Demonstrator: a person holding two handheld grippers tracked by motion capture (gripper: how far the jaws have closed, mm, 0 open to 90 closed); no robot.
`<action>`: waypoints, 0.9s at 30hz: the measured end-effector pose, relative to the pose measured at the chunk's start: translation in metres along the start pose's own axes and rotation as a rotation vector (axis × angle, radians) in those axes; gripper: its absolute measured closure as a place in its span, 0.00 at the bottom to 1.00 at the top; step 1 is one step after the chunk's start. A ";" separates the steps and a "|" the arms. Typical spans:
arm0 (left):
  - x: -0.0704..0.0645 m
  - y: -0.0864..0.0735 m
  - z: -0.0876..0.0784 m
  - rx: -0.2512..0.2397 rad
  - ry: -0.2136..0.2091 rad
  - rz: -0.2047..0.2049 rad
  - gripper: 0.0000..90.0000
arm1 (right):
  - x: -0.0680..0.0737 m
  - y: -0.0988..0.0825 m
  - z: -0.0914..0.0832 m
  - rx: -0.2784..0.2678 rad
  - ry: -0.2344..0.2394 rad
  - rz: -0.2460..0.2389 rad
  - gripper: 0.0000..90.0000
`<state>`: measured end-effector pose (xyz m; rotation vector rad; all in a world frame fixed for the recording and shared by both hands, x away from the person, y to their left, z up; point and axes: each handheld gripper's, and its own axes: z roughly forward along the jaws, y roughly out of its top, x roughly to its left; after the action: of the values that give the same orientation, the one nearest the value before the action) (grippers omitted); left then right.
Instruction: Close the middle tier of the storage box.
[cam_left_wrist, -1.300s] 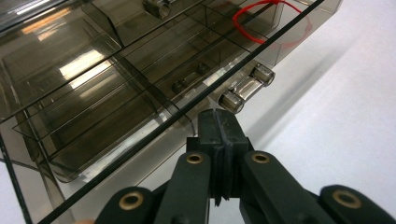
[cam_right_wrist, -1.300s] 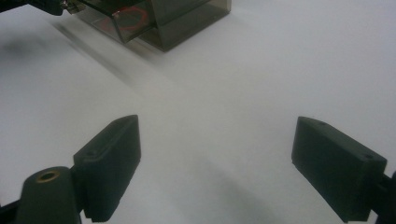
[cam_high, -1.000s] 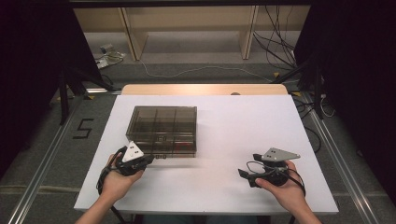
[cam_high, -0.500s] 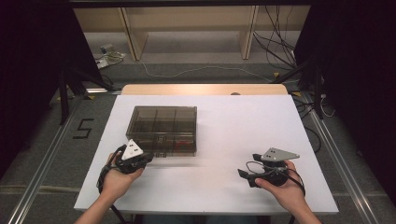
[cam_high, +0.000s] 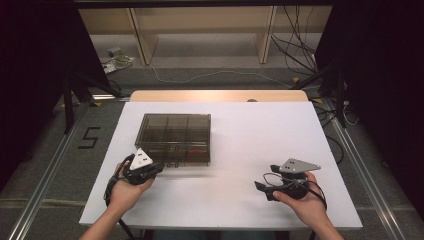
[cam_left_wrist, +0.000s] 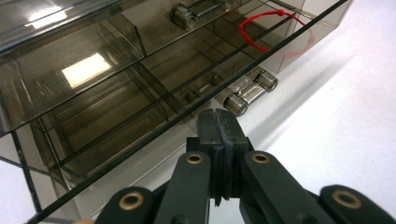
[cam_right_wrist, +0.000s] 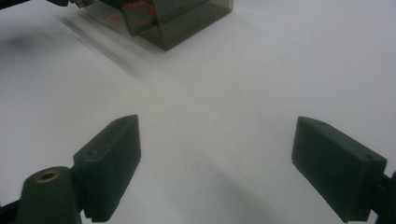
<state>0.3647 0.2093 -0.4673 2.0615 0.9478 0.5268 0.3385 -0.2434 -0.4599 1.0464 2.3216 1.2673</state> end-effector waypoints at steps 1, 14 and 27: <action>0.000 0.000 0.000 0.000 0.000 -0.001 1.00 | 0.000 0.000 0.000 0.000 0.000 0.000 0.18; 0.001 0.004 0.002 -0.009 0.012 -0.004 1.00 | 0.000 0.000 0.000 0.004 0.001 0.000 0.18; 0.001 0.004 0.002 -0.008 0.015 -0.009 1.00 | 0.000 0.000 0.000 0.002 0.001 -0.003 0.18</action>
<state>0.3684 0.2073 -0.4657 2.0478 0.9614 0.5409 0.3387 -0.2433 -0.4600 1.0424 2.3244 1.2652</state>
